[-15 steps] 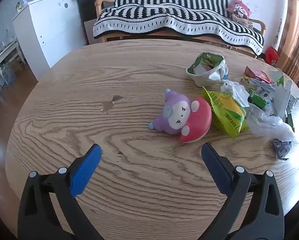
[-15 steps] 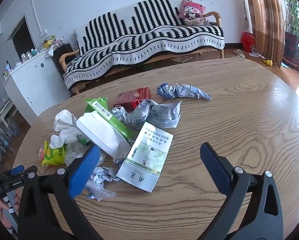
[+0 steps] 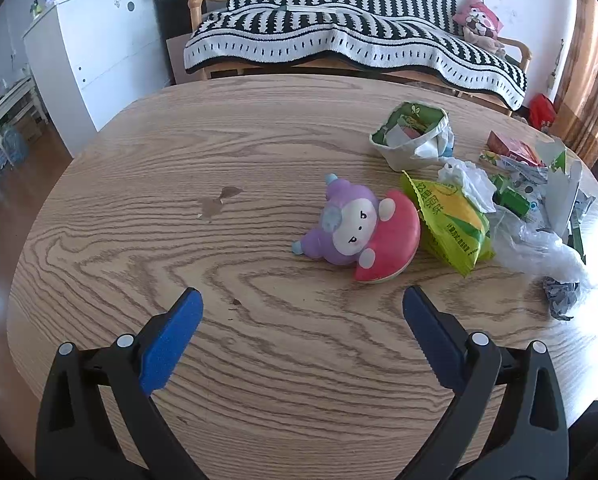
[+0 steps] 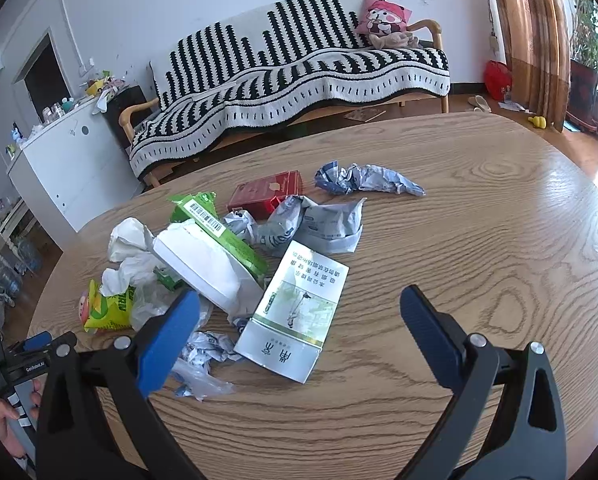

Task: Collect trash
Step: 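Move both grippers toward the table items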

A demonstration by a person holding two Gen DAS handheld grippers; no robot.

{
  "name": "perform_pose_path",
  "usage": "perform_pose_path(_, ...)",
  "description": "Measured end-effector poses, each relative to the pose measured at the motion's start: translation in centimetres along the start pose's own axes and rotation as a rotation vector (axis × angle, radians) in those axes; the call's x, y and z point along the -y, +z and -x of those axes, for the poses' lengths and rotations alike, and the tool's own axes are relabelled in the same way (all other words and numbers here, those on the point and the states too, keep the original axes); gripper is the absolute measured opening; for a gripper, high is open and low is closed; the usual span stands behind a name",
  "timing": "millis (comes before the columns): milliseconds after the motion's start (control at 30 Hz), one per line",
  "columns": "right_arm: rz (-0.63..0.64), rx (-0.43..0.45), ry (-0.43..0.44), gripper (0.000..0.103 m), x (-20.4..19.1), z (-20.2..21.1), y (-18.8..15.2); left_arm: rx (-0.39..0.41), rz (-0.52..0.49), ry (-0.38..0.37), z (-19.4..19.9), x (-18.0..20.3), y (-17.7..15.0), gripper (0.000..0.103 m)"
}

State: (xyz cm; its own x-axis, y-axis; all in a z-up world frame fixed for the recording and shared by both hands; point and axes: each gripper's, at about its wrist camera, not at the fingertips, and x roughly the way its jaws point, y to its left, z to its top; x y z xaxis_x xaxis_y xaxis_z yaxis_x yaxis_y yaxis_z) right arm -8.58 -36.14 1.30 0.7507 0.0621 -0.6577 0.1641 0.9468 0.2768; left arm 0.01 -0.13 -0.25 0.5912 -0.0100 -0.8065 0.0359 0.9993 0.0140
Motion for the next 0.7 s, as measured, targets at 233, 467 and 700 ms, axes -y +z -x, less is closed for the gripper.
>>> perform_pose_path(233,-0.011,-0.006,-0.003,0.097,-0.35,-0.06,0.31,0.008,-0.007,0.002,0.1,-0.15,0.12,0.097)
perform_pose_path(467,-0.006,-0.01,0.001,0.097,-0.8,-0.23,0.14,0.025,-0.005,0.0,0.13,-0.09,0.1,0.097)
perform_pose_path(700,-0.02,-0.044,0.003,0.097,-0.78,-0.2,0.16,0.006,-0.012,0.001,-0.05,0.06,0.1,0.097)
